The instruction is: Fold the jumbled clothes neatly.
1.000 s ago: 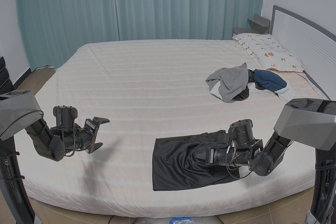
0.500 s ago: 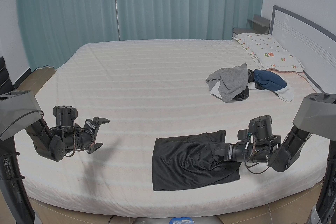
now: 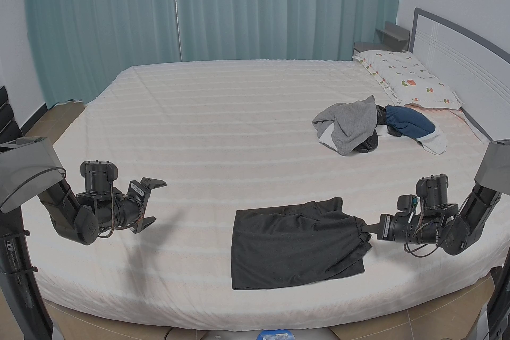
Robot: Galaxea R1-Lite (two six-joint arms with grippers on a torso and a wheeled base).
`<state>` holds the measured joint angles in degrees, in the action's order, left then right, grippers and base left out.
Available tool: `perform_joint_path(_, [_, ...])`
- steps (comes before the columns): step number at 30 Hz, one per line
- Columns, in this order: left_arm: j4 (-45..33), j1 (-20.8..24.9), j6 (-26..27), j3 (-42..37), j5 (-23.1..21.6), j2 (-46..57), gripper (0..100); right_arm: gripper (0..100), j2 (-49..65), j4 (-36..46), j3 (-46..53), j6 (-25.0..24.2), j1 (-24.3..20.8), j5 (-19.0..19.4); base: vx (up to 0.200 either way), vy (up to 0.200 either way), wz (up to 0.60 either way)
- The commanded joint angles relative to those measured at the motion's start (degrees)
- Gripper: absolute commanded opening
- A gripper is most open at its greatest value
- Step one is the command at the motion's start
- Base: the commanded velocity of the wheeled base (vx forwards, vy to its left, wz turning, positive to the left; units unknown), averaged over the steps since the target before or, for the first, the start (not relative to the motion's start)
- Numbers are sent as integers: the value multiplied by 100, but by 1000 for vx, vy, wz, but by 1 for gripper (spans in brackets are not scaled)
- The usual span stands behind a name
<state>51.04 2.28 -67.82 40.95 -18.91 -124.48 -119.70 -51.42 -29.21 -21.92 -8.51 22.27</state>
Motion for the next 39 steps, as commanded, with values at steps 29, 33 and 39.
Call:
perform_joint_path(29, [2,1,5,-8,1,-6,100,100,-686,-8,-744,-550,34,471,0,0,0])
perform_joint_path(33, [2,1,5,-8,1,-15,100,100,-968,0,-1096,-770,-142,471,0,0,0])
perform_joint_path(39, [2,9,14,-8,1,-15,100,0,-1293,-8,-1439,-1025,-230,471,0,0,0])
